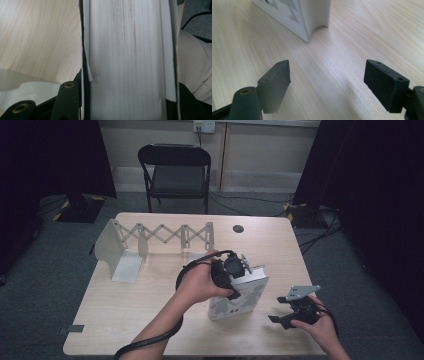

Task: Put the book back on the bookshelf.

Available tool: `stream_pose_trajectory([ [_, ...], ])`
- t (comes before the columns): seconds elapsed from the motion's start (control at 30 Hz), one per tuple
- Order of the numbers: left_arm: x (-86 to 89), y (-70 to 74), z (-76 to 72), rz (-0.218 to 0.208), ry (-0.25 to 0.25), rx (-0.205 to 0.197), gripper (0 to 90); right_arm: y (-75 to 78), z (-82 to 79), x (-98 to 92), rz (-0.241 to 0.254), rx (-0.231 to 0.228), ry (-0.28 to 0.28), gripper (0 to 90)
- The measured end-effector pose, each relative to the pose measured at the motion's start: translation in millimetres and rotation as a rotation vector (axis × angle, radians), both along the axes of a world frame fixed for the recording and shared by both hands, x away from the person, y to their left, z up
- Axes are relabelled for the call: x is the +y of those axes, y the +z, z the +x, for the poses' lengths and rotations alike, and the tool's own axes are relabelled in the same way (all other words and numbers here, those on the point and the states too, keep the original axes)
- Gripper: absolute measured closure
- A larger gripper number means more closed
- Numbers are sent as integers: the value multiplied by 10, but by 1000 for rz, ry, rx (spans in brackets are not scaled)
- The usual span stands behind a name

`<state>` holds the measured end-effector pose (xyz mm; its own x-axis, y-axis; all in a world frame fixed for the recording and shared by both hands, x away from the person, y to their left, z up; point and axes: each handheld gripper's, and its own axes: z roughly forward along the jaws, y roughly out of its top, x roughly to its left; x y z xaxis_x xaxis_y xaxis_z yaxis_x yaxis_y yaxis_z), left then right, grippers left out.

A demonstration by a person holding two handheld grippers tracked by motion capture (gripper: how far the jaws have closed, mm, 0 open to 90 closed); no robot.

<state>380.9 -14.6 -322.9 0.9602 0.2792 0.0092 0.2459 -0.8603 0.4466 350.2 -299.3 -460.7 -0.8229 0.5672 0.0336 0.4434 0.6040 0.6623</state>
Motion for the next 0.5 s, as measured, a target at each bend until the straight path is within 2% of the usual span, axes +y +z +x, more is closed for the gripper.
stream_pose_trajectory([
  [0.17,168,-4,-6,-6,42,6,514,-96,9,18,-2,0,-23,195],
  [0.27,168,-2,-8,-3,44,1,512,-131,2,27,-7,-7,-31,187],
  [0.43,148,2,2,26,53,11,492,-177,-18,18,-31,-21,-45,185],
  [0.5,129,3,-1,41,62,21,481,-204,-30,3,-22,-22,-52,186],
])
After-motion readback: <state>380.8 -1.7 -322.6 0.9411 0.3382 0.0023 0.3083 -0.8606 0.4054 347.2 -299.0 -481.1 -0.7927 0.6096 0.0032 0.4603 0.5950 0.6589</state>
